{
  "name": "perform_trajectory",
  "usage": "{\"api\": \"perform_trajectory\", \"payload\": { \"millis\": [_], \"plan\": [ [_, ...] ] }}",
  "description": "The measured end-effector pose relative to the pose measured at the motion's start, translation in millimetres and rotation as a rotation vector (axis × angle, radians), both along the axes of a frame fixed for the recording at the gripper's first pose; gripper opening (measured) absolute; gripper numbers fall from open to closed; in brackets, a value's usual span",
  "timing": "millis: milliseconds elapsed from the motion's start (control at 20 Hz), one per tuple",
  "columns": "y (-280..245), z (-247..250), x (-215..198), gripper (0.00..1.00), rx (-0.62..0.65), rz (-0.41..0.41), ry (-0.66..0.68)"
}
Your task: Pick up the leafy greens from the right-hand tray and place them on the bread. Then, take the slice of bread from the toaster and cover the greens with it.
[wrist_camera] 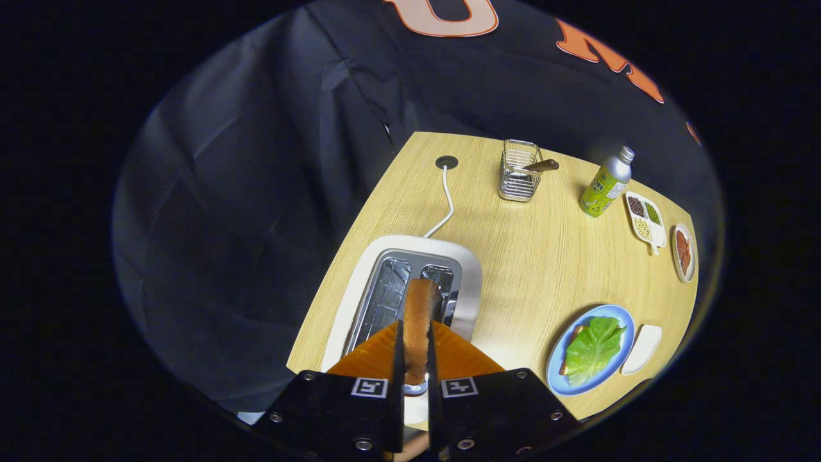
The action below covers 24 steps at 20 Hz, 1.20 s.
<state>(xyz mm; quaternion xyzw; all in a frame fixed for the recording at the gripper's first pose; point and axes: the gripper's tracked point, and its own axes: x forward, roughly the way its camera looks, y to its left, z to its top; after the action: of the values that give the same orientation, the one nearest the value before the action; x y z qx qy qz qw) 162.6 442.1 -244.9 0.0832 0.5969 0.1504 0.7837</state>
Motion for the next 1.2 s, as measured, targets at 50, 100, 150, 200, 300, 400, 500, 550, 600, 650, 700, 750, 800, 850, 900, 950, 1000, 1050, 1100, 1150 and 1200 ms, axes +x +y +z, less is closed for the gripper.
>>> {"api": "perform_trajectory", "payload": {
  "millis": [50,100,150,200,300,400,500,550,600,650,700,750,800,850,900,950,1000,1050,1100,1150,1200],
  "plan": [
    [-1,3,2,0.15,0.012,-0.006,-0.001],
    [-2,8,3,0.14,0.023,-0.011,-0.009],
    [-4,12,4,0.13,0.034,-0.016,-0.014],
    [-5,17,3,0.13,0.047,-0.021,-0.016],
    [-8,29,3,0.13,0.078,-0.03,-0.026],
    [-14,42,4,0.13,0.103,-0.039,-0.05],
    [-23,51,3,0.13,0.114,-0.057,-0.075],
    [-23,57,3,0.13,0.132,-0.07,-0.093],
    [-21,64,1,0.13,0.155,-0.066,-0.106],
    [-21,73,1,0.13,0.183,-0.07,-0.124],
    [-21,81,0,0.13,0.203,-0.066,-0.132],
    [-23,87,-1,0.13,0.223,-0.07,-0.144],
    [-29,90,0,0.12,0.22,-0.069,-0.164],
    [-36,95,-2,0.13,0.22,-0.072,-0.179],
    [-39,97,-6,0.13,0.225,-0.067,-0.184],
    [-43,99,-8,0.13,0.236,-0.07,-0.191],
    [-48,98,-11,0.12,0.243,-0.067,-0.187],
    [-55,95,-14,0.13,0.248,-0.07,-0.184],
    [-63,93,-18,0.12,0.246,-0.071,-0.181],
    [-69,91,-21,0.13,0.249,-0.072,-0.181],
    [-75,89,-24,0.13,0.254,-0.07,-0.181]
  ]
}}
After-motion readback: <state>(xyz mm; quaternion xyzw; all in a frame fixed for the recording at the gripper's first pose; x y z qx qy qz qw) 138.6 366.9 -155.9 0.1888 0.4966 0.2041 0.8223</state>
